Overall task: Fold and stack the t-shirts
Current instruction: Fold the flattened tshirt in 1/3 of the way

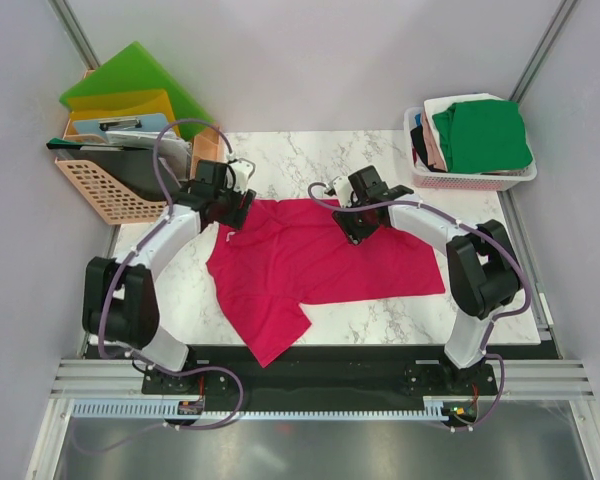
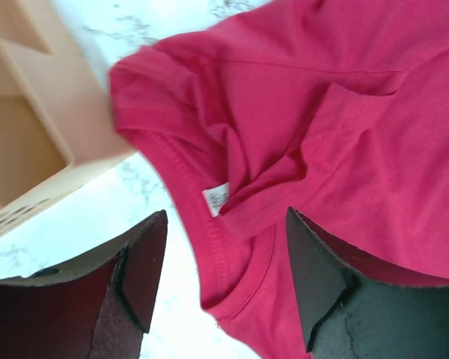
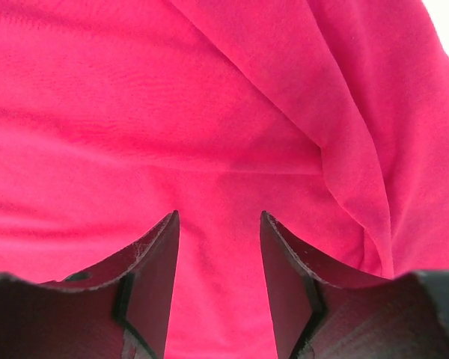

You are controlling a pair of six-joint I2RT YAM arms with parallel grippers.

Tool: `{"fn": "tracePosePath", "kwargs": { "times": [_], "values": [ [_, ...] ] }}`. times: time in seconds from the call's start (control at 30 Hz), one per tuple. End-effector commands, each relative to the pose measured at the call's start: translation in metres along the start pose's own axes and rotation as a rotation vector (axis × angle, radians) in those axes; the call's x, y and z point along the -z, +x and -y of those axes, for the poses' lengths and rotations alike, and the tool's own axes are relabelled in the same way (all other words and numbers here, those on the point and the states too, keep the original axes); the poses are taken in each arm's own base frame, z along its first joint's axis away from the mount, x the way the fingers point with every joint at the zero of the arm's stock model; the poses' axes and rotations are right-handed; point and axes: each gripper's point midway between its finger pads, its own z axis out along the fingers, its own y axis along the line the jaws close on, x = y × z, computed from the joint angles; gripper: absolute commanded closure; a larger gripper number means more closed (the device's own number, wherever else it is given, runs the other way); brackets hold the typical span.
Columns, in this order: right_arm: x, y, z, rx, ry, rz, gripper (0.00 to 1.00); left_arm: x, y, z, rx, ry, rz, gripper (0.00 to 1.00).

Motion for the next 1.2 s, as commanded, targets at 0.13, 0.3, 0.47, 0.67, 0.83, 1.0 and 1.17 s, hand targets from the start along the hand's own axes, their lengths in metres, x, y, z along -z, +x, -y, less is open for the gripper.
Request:
{"fn": "tracePosePath", "kwargs": {
  "times": [0.13, 0.3, 0.47, 0.67, 0.83, 1.0, 1.17],
  "values": [
    [0.014, -0.004, 0.001, 0.018, 0.031, 0.043, 0.45, -0.045, -0.007, 0.03, 0.044, 0.189, -0.052, 0.25],
    [0.018, 0.003, -0.002, 0.025, 0.026, 0.038, 0.44, -0.068, -0.011, 0.021, 0.048, 0.152, -0.082, 0.3],
    [0.018, 0.006, -0.004, 0.025, 0.015, 0.033, 0.44, -0.085, -0.012, 0.013, 0.042, 0.114, -0.102, 0.35],
    [0.012, 0.012, -0.007, 0.02, -0.003, 0.014, 0.45, -0.1, 0.005, -0.017, 0.039, -0.065, -0.185, 0.44],
    [0.01, 0.015, -0.007, 0.02, -0.003, 0.007, 0.45, -0.099, 0.011, -0.026, 0.047, -0.126, -0.205, 0.43],
    [0.005, 0.017, -0.007, 0.02, -0.004, -0.002, 0.46, -0.102, 0.015, -0.027, 0.043, -0.131, -0.218, 0.98],
    [0.002, 0.022, -0.008, 0.018, -0.009, -0.015, 0.47, -0.103, 0.018, -0.027, 0.048, -0.143, -0.226, 0.98]
  ]
}}
